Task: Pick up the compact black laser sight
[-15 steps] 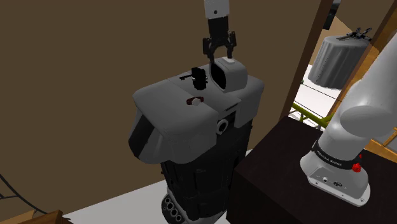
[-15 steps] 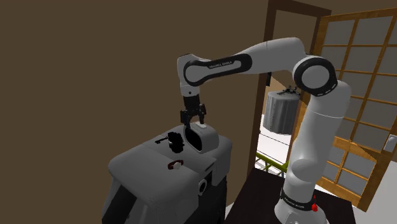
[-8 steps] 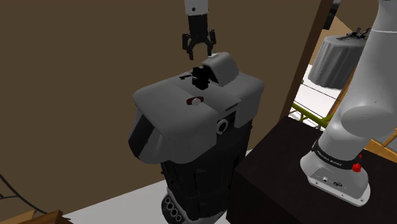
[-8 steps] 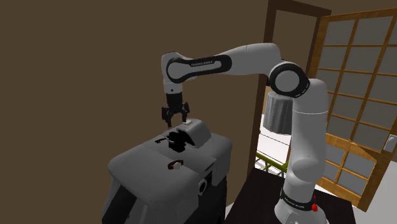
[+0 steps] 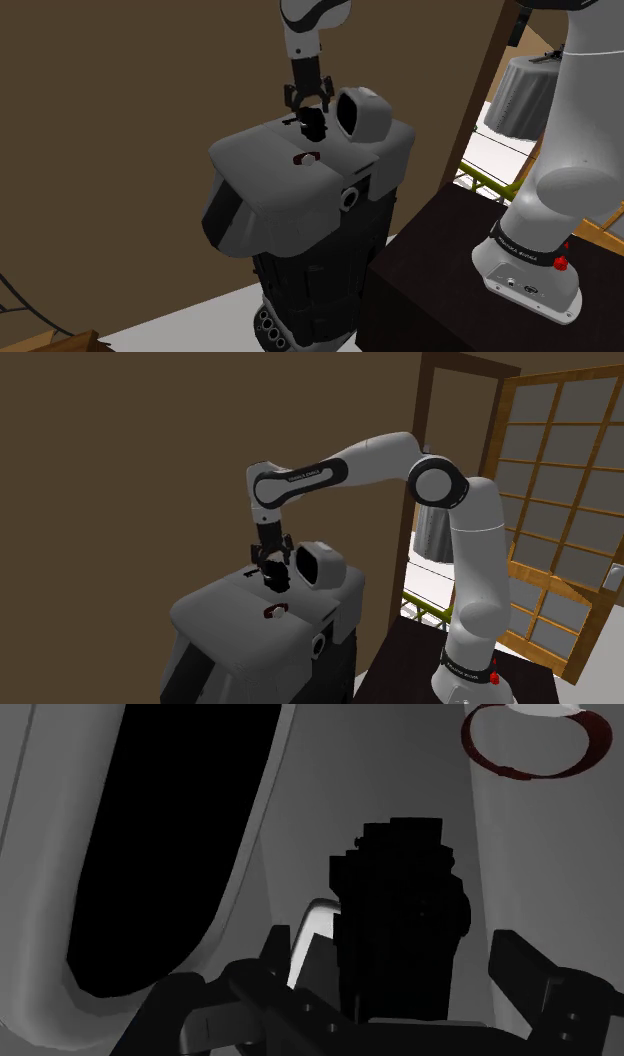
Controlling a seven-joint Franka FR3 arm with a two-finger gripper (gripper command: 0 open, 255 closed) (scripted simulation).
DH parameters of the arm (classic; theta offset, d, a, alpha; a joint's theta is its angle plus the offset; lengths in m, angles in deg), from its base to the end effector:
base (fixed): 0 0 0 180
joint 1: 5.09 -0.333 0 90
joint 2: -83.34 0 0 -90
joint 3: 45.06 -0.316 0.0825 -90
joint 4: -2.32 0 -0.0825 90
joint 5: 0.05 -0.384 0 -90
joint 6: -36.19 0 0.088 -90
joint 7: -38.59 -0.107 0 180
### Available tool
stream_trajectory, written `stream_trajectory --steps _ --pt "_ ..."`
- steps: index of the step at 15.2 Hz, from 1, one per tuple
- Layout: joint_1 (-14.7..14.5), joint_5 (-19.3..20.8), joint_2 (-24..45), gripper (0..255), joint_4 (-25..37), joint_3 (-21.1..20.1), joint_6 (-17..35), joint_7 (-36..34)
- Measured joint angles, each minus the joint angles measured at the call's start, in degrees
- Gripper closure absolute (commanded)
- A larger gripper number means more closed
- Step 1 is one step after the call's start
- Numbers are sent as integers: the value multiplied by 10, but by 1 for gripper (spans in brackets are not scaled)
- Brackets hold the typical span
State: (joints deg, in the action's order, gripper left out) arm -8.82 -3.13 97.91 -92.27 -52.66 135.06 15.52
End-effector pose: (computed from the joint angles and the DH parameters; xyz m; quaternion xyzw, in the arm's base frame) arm 0.6047 0.1196 0.4505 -0.9892 0.1088 0.0973 0.0147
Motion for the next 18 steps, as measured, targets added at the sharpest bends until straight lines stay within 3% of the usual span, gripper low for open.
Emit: stream_trajectory --steps 1,2,12,18 --pt "0 0 0 0 -6 0 5 0" --pt "0 0 0 255 -8 0 7 0" --pt "0 0 -1 255 -10 0 9 0" --pt "0 -1 -6 255 21 0 -27 -2"
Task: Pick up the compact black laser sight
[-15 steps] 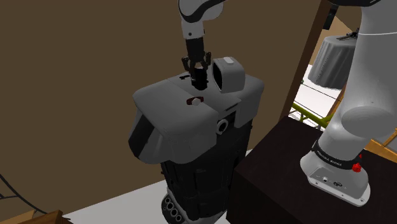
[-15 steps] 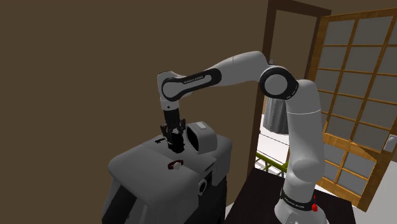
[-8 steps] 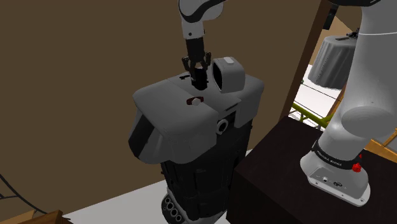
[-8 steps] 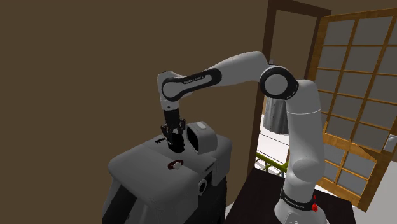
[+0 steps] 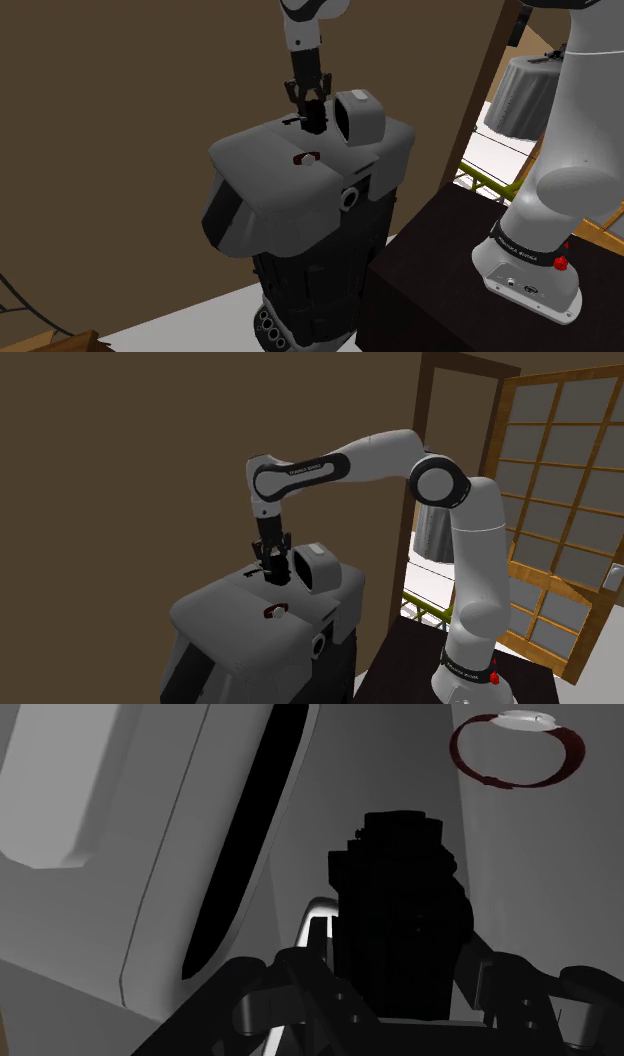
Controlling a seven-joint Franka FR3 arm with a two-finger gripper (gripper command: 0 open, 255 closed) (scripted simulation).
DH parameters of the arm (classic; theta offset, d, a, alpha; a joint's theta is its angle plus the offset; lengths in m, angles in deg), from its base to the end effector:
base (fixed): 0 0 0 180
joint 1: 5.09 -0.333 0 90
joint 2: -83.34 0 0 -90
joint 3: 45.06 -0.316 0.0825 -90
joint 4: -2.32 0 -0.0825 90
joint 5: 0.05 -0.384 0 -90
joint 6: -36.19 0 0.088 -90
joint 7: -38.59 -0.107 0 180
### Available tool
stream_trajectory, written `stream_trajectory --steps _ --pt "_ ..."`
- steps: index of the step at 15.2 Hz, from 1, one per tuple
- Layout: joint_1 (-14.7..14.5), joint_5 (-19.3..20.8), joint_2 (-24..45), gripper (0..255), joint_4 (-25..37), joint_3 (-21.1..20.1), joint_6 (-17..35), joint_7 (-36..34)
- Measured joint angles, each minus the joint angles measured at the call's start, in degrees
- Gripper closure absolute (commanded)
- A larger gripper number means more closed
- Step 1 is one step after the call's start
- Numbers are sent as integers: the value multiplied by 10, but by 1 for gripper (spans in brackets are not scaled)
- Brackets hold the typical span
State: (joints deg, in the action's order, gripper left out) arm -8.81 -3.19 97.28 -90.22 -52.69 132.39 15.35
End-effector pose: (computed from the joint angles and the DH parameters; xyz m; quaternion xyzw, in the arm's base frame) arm 0.6033 0.1196 0.4705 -0.9892 0.1089 0.0973 0.0147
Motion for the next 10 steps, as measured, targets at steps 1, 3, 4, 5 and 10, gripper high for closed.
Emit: stream_trajectory --steps 1,3,4,5,10 --pt "0 0 0 255 6 0 -6 0" --pt "0 0 -1 255 21 0 -22 -1" --pt "0 0 -3 255 26 0 -29 -2" --pt "0 0 -2 255 35 0 -37 -2" --pt "-1 0 -1 255 73 -1 -73 -5"
